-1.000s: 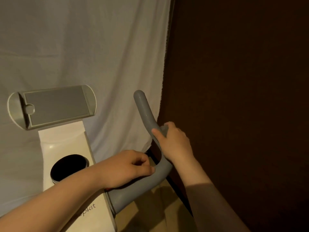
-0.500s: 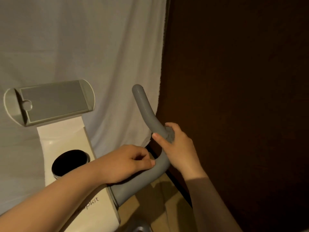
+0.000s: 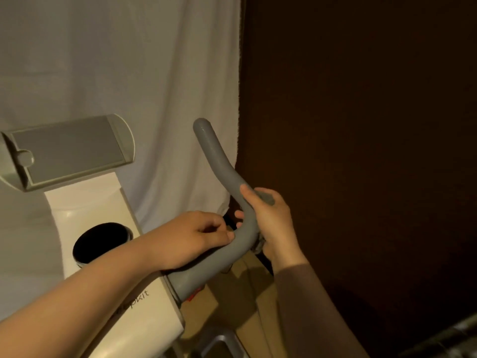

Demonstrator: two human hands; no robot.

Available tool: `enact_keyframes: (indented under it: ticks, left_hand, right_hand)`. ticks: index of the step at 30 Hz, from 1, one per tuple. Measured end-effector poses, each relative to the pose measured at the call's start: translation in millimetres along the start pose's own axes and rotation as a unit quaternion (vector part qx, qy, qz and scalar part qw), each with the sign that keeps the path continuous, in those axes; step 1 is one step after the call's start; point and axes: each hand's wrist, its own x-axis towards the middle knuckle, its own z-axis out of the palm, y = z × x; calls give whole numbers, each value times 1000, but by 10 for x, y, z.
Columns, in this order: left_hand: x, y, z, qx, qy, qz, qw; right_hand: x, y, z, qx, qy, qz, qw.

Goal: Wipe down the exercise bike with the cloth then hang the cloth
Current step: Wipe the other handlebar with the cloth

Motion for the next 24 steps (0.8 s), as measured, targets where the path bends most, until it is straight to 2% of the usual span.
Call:
enact_keyframes:
  ticks: [2, 5, 7, 9, 12, 16, 20, 24]
  left_hand:
    - [-25, -9, 18, -1, -3, 3, 1000]
    - [-30, 11, 27, -7, -11, -2, 1000]
    - [15, 40, 7, -2, -8, -13, 1000]
    - [22, 59, -5, 1, -7, -22, 1000]
    - [-59, 34, 6, 6, 3, -14, 1000]
    - [-47, 87, -158, 30, 72, 16, 997]
    - [92, 185, -454, 111, 58, 33, 992]
    - [25, 23, -721, 178, 58, 16, 982]
  right_hand:
    - [-83, 68, -72, -32, 5, -12, 999]
    - [-241, 22, -136, -157, 5, -41, 987]
    - [14, -130, -83, -237, 19, -82, 968]
    - [213, -313, 19, -311, 6, -87, 946]
    - [138, -262, -28, -329, -12, -108, 938]
    - [35, -208, -136, -337, -28, -147, 930]
    - [306, -408, 204, -349, -26, -226, 909]
    - [112, -288, 222, -433, -93, -277, 853]
